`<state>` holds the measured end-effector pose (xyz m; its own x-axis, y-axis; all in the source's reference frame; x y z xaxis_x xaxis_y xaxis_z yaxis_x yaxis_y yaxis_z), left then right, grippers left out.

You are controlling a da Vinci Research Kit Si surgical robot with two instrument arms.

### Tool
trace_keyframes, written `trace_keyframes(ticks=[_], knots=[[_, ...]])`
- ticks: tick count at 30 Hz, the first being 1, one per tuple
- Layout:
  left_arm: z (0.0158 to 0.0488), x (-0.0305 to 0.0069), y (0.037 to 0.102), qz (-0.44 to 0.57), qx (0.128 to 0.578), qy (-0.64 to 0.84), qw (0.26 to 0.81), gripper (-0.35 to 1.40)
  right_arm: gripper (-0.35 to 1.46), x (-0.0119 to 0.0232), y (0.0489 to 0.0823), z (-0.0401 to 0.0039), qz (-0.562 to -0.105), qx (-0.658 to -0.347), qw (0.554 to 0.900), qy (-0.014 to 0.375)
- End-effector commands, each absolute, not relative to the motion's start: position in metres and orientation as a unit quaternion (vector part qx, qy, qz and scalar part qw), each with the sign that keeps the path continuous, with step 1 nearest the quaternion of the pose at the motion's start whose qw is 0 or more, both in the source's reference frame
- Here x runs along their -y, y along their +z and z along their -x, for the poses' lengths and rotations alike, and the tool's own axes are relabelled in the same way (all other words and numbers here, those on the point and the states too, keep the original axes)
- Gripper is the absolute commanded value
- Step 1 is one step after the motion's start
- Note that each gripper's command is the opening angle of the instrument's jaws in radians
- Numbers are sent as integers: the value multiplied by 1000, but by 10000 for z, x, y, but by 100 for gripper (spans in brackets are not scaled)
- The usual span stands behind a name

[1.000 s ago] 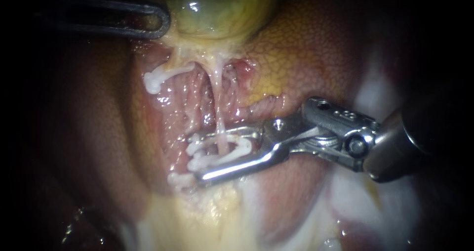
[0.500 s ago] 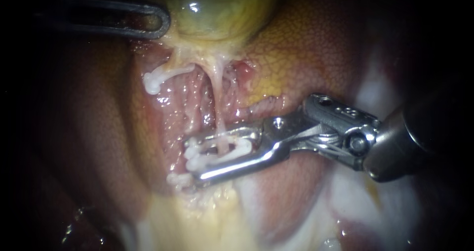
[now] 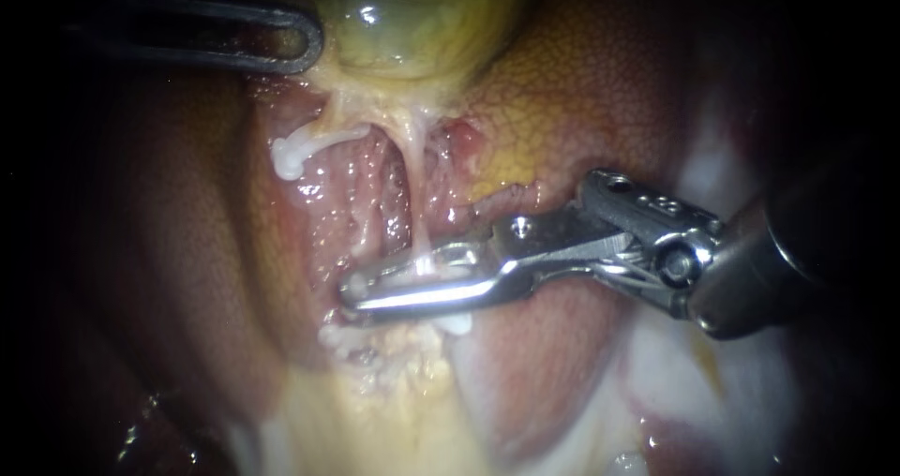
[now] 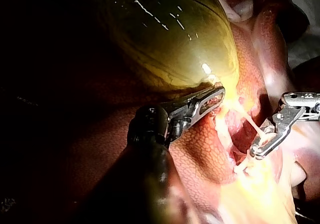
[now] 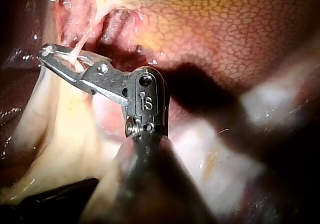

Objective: Clipping second clip right tube

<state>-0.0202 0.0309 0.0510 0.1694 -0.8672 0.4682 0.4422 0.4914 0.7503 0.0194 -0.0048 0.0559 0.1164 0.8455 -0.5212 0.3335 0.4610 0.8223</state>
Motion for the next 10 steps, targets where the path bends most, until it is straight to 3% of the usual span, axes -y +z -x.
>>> trace_keyframes(ticks=[1,10], knots=[[202,-309,510,-230,462,-449,729,-35,-35,48,559,-194,-470,-628,581,220],[202,-309,510,-230,462,-449,729,-35,-35,47,562,-193,-469,-628,581,220]])
